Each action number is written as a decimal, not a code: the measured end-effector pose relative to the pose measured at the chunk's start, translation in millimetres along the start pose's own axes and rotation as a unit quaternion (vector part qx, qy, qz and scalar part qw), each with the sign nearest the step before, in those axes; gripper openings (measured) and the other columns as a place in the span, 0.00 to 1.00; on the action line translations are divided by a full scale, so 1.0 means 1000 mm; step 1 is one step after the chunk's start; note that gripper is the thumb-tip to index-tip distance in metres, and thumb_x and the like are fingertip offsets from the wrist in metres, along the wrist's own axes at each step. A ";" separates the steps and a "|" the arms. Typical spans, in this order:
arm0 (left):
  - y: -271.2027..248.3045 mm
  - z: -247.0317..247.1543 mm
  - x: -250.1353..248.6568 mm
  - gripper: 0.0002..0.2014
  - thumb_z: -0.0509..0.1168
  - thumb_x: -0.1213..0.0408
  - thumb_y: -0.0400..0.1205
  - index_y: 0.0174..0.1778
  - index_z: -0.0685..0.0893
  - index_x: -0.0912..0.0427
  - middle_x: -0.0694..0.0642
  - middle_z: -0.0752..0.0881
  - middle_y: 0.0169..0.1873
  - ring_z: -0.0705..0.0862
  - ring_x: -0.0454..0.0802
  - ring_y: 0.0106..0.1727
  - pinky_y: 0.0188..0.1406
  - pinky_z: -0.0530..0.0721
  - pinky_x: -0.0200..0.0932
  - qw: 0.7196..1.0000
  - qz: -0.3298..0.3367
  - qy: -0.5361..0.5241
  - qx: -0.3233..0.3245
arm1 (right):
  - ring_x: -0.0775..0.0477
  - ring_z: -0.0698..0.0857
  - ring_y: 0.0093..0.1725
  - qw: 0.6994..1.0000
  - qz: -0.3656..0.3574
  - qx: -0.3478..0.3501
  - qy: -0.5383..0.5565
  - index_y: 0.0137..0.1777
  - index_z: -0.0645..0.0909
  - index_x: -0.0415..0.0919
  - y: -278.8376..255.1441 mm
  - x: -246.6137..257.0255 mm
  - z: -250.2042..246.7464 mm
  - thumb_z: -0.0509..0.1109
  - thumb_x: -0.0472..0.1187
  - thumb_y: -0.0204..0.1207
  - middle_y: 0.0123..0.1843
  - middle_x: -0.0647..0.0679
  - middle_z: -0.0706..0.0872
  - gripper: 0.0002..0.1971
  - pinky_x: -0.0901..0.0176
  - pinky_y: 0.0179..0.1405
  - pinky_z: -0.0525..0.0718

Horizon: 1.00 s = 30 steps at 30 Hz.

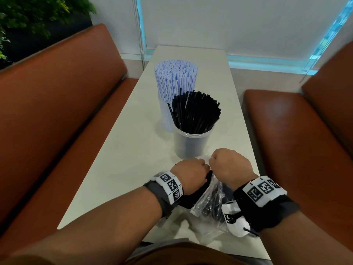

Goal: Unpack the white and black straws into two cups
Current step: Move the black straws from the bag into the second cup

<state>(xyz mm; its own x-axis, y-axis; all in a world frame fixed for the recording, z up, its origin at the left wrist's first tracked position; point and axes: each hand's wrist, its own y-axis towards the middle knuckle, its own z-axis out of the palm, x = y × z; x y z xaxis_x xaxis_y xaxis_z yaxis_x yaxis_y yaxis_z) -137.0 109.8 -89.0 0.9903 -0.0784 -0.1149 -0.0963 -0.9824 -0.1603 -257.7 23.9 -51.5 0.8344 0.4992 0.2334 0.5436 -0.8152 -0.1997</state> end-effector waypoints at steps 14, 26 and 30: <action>-0.051 -0.002 0.075 0.13 0.58 0.55 0.88 0.67 0.77 0.50 0.51 0.85 0.55 0.84 0.55 0.55 0.51 0.76 0.50 0.999 -0.023 -0.001 -0.045 | 0.53 0.85 0.39 0.997 0.007 -0.040 0.067 0.43 0.85 0.51 0.016 -0.016 0.011 0.59 0.52 0.78 0.39 0.56 0.88 0.13 0.57 0.34 0.78; -0.084 0.004 0.102 0.11 0.60 0.56 0.88 0.66 0.80 0.51 0.48 0.83 0.49 0.80 0.51 0.47 0.44 0.80 0.49 0.973 -0.114 -0.119 -0.164 | 0.48 0.86 0.44 0.962 -0.015 -0.150 0.226 0.43 0.85 0.46 0.001 -0.010 -0.006 0.51 0.67 0.83 0.39 0.52 0.87 0.29 0.47 0.48 0.84; -0.075 -0.005 0.079 0.11 0.64 0.57 0.86 0.64 0.81 0.49 0.47 0.83 0.47 0.80 0.50 0.46 0.40 0.78 0.46 0.965 -0.097 -0.131 -0.204 | 0.57 0.88 0.54 0.828 -0.075 -0.203 0.517 0.53 0.88 0.53 -0.014 0.016 -0.018 0.54 0.64 0.82 0.48 0.57 0.90 0.24 0.51 0.58 0.83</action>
<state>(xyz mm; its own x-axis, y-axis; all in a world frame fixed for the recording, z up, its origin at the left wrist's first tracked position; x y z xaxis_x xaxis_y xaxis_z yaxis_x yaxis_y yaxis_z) -51.1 176.9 -81.3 0.9212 0.1065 -0.3743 0.1882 -0.9638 0.1891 -253.4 38.3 -27.5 0.1224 0.2567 0.9587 0.3838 -0.9031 0.1928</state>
